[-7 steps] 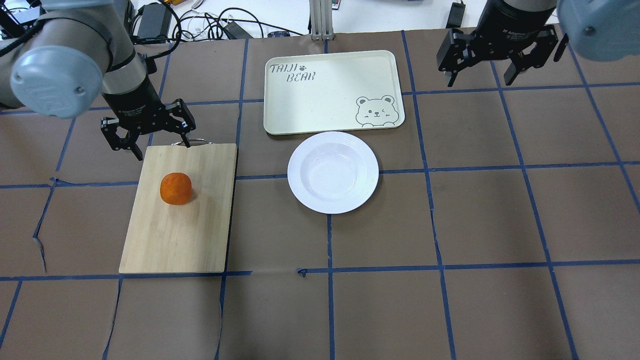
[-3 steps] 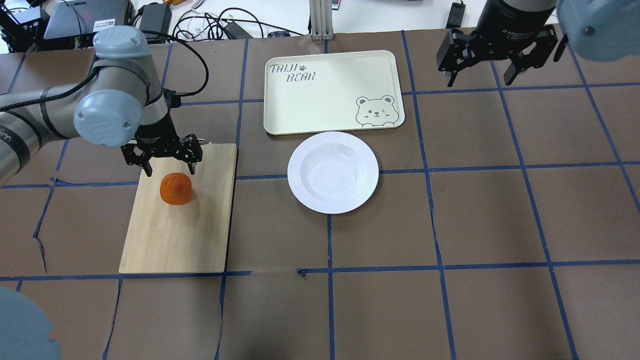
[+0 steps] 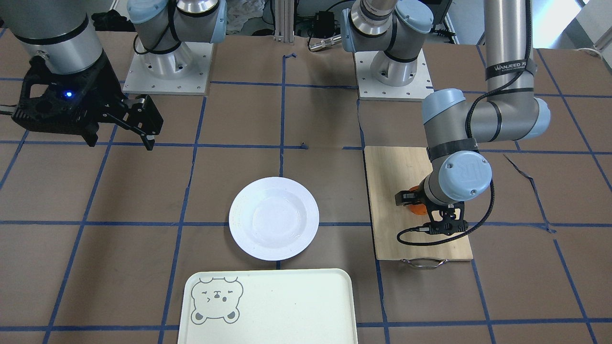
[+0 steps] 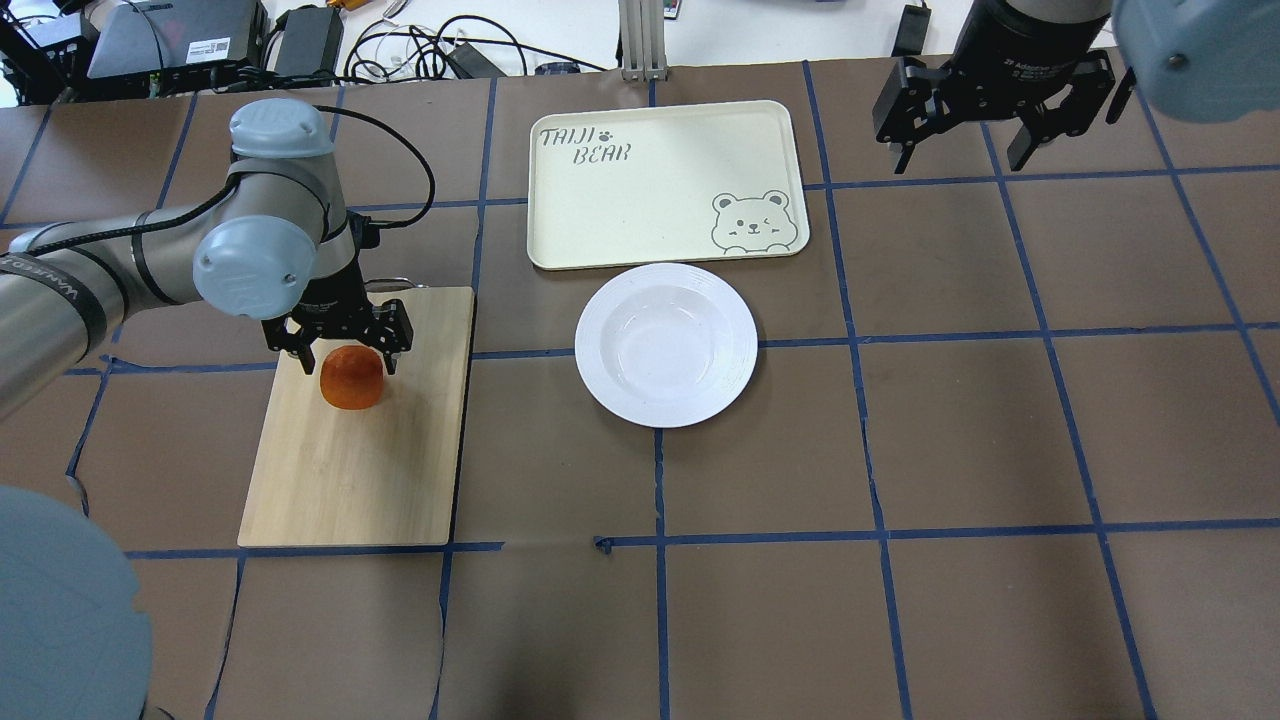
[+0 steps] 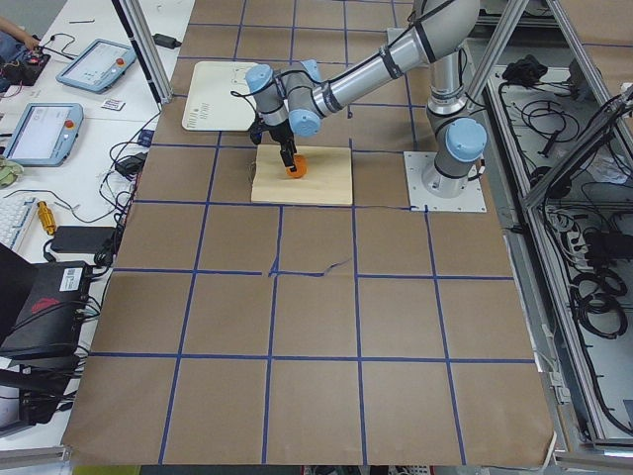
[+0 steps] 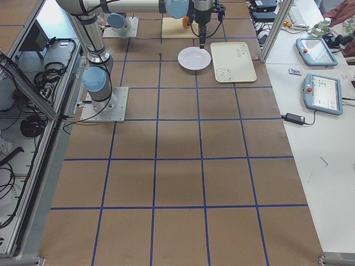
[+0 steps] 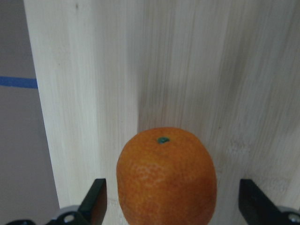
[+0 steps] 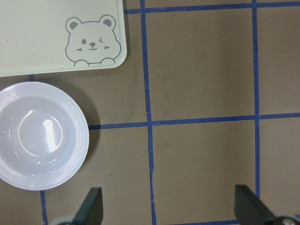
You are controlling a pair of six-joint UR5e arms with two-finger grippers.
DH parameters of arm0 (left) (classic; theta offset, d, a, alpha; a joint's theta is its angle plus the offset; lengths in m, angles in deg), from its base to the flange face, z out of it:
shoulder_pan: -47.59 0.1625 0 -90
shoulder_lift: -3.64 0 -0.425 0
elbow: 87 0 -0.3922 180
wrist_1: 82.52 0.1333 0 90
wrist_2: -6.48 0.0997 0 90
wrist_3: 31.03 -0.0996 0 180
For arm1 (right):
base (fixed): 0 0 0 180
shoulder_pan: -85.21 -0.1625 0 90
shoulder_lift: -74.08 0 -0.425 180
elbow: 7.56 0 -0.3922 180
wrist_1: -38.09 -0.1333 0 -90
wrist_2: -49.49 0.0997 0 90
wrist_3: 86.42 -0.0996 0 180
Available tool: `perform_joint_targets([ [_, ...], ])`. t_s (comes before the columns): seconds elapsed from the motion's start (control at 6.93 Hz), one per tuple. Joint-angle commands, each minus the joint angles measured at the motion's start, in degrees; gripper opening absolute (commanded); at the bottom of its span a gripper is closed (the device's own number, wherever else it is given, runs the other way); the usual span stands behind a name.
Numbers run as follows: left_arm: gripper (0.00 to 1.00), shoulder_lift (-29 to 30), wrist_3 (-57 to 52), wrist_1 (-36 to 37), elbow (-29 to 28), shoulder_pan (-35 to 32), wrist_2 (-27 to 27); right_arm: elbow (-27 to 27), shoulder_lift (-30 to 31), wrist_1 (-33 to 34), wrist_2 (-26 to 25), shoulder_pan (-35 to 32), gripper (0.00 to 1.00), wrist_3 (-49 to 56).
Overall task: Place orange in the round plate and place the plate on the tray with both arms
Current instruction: 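Lower the left gripper onto the orange on the cutting board and grasp it, then carry the orange with the left gripper into the white bowl and release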
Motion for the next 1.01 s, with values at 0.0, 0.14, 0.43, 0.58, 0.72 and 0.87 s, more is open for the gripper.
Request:
perform_joint_targets([
  [0.0,0.80,1.5,-0.8,0.6,-0.3,0.0,1.5,0.0,0.0,0.0,0.0,0.0,1.00,0.0],
  [0.14,0.33,1.6,-0.3,0.7,-0.5,-0.1,1.6,0.0,0.0,0.0,0.0,0.0,1.00,0.1],
  [0.43,0.03,0.2,0.3,2.7,-1.2,-2.5,0.4,0.0,0.0,0.0,0.0,0.0,1.00,0.1],
  [0.58,0.02,-1.4,0.4,2.6,-3.7,-5.6,-3.4,0.0,0.0,-0.1,0.0,0.0,1.00,0.1],
  [0.72,0.02,-1.7,2.3,2.8,-5.8,-10.2,-6.9,0.0,0.0,-0.1,0.0,0.0,1.00,0.1],
  [0.87,0.02,-0.8,11.6,2.7,-7.5,-15.1,-9.1,-0.1,0.2,-0.1,-0.1,0.0,1.00,0.2],
])
